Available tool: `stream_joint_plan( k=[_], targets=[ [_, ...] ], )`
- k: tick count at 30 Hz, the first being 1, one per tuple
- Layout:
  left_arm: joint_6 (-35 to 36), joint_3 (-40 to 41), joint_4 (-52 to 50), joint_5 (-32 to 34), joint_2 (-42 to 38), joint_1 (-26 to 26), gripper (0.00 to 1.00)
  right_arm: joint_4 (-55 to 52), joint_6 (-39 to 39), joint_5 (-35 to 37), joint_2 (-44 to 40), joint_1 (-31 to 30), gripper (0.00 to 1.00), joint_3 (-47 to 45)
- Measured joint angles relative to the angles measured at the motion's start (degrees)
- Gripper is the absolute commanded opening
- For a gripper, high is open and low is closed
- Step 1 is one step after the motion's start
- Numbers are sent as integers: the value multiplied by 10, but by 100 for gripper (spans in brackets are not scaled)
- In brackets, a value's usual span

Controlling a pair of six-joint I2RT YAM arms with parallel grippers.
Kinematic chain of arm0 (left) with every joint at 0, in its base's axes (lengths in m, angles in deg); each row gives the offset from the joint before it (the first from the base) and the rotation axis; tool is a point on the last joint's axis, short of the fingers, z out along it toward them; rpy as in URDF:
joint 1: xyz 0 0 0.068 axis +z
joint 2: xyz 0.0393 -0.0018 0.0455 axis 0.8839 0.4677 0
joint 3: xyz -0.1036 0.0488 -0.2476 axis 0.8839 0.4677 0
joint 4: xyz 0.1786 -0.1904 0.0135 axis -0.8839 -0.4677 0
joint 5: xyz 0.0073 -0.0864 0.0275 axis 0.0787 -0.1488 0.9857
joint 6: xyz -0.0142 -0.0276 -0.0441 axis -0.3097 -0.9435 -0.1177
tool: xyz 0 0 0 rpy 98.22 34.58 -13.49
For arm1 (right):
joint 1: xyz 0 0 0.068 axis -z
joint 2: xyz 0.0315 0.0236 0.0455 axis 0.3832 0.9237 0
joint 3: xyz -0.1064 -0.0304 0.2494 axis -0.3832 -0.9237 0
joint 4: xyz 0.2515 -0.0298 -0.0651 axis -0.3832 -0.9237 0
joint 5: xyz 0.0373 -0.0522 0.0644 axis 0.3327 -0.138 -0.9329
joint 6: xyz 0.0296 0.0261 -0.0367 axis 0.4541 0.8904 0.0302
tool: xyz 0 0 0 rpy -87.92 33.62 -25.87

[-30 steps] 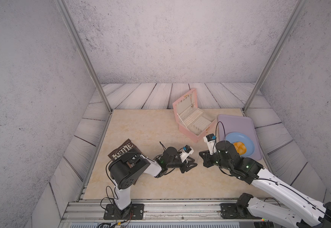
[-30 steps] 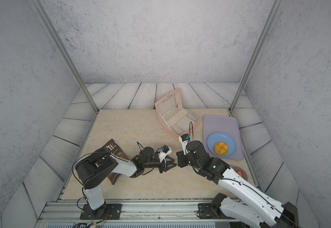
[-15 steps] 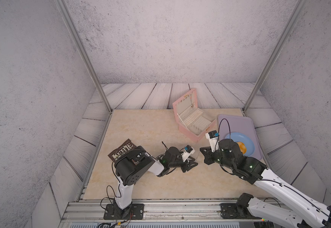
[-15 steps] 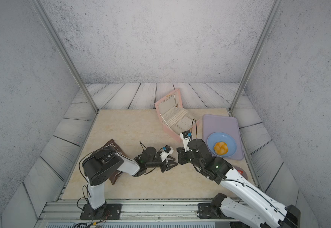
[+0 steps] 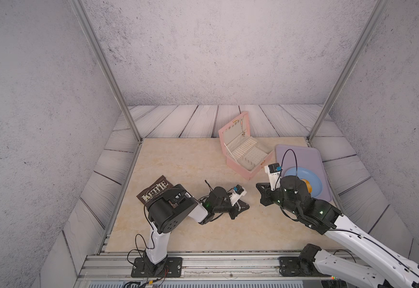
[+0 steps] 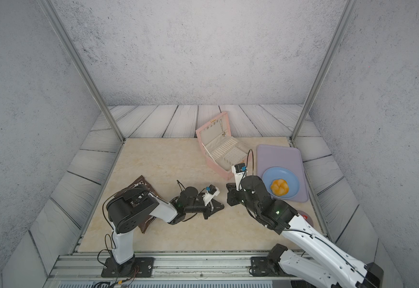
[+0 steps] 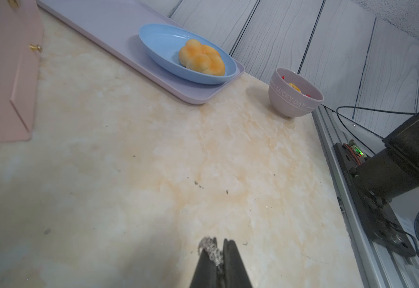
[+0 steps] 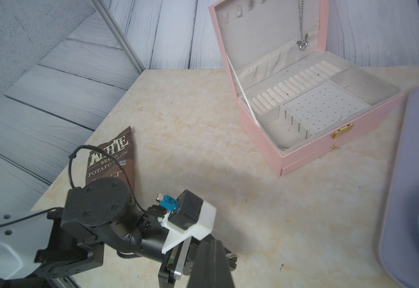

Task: Put jewelry chain into jewelry box
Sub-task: Pick up the necklace from the center of the board.

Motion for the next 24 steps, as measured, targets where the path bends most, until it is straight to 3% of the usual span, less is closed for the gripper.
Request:
stream_joint_plan(
  k=[7,14,24],
  targets=[
    [-47,35,-63,-6,-87,0,5,8,25,16,15,0,0,-46],
    [-99,10,-209,-38,-191,15,6,64,9,-59,-24,0,30,-180],
    [-140,-24,-357,-105,-297,36,7,290,-91,-217,-148,0,46,-367]
  ],
)
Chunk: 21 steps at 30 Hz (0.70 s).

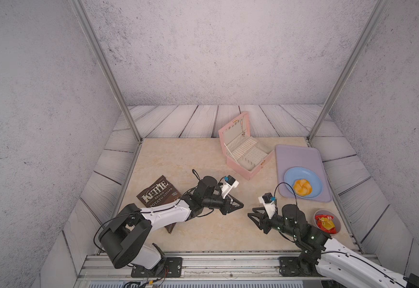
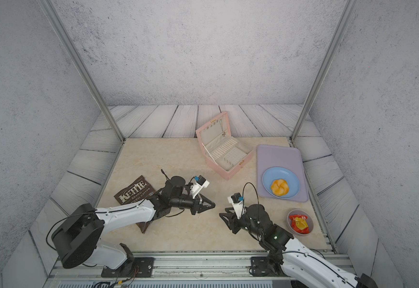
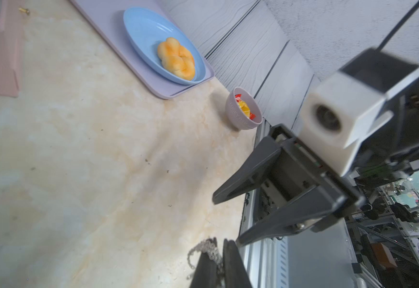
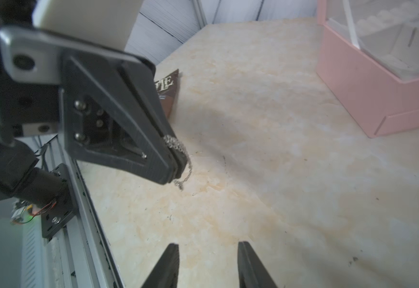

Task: Put jewelry chain into jewelry box
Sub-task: Pick up the necklace from the center of the board.

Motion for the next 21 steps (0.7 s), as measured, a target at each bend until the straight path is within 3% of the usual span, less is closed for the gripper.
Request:
stream_joint_plan(
  k=[10,21],
  targets=[
    [-36,-43,-22,-54,-29,0,7,148,-54,-64,0,0,49,-15],
    [-61,-45,-23,-74,-30,-4,7,220,-83,-84,35,0,42,-15]
  ],
)
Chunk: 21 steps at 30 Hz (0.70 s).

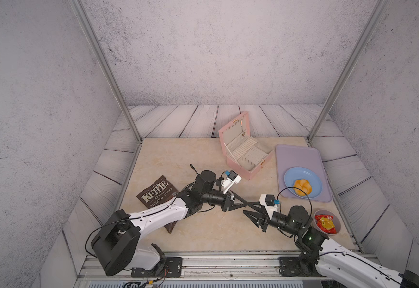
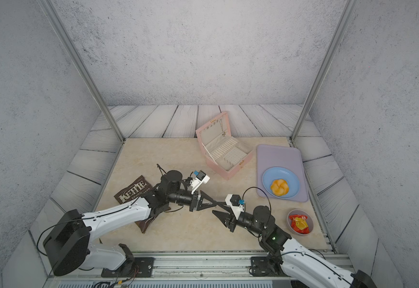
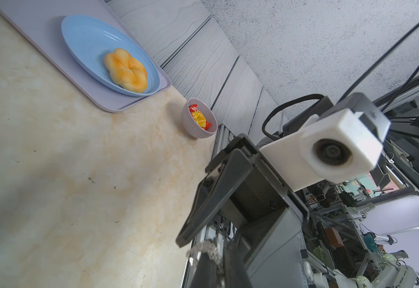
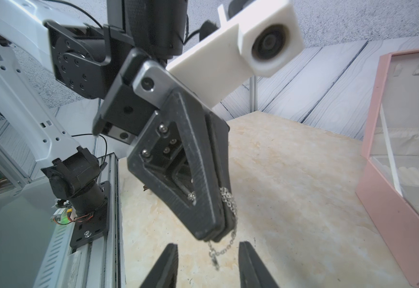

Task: Put jewelry chain into jewelry box
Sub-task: Pick up the necklace from the center of the board.

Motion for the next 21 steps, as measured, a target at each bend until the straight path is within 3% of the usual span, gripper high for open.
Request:
stream_joint_plan(
  k=[11,15,20,21],
  targets=[
    [-12,-1,7,-6,-1,-10,7,31,-6,-3,38,0,33,0],
    [-12,-1,7,-5,-1,-13,7,33,-8,-1,35,0,24,0],
    [-13,-1,9,-5,-1,-13,7,31,-12,-1,19,0,0,0],
    [-13,-2,10,-5,-1,-13,8,29,-10,0,16,0,0,1]
  ],
)
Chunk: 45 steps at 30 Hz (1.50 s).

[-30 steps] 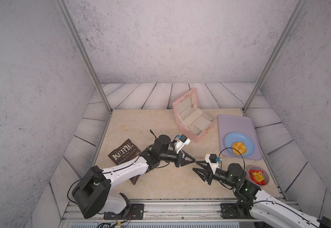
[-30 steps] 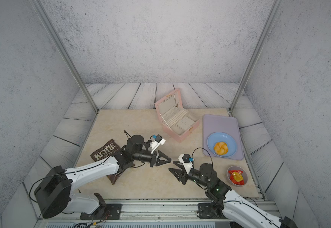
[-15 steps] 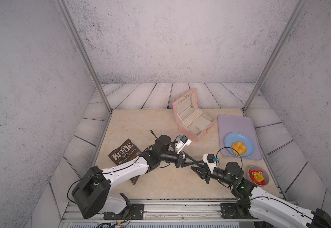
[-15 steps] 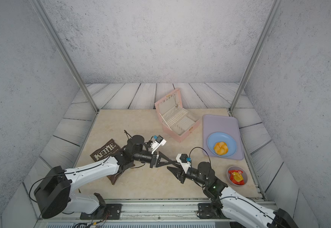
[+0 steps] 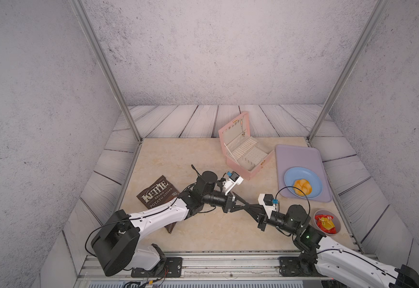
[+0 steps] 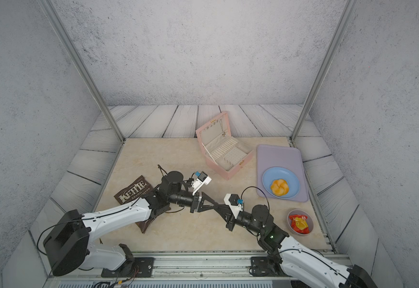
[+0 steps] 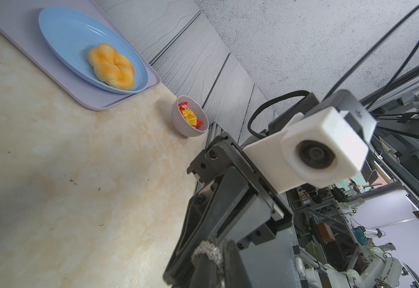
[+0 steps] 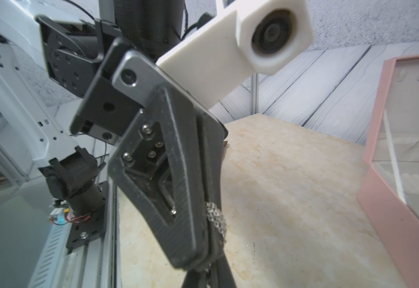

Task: Put jewelry chain into jewelry box
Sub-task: Pick up the necklace from the center of the board.

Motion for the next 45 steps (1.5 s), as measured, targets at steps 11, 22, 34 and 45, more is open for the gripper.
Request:
stream_joint_plan(
  k=[11,22,34,45],
  targets=[
    [19,58,30,70,-38,6,50,-147,-49,87,-31,0,0,65],
    [95,151,42,203,-42,37,66,-294,-106,174,47,0,0,158],
    [214,150,164,199,26,27,69,-348,-119,181,26,-1,0,207],
    [250,89,244,155,162,0,64,-374,-126,177,2,-1,0,249]
  ],
)
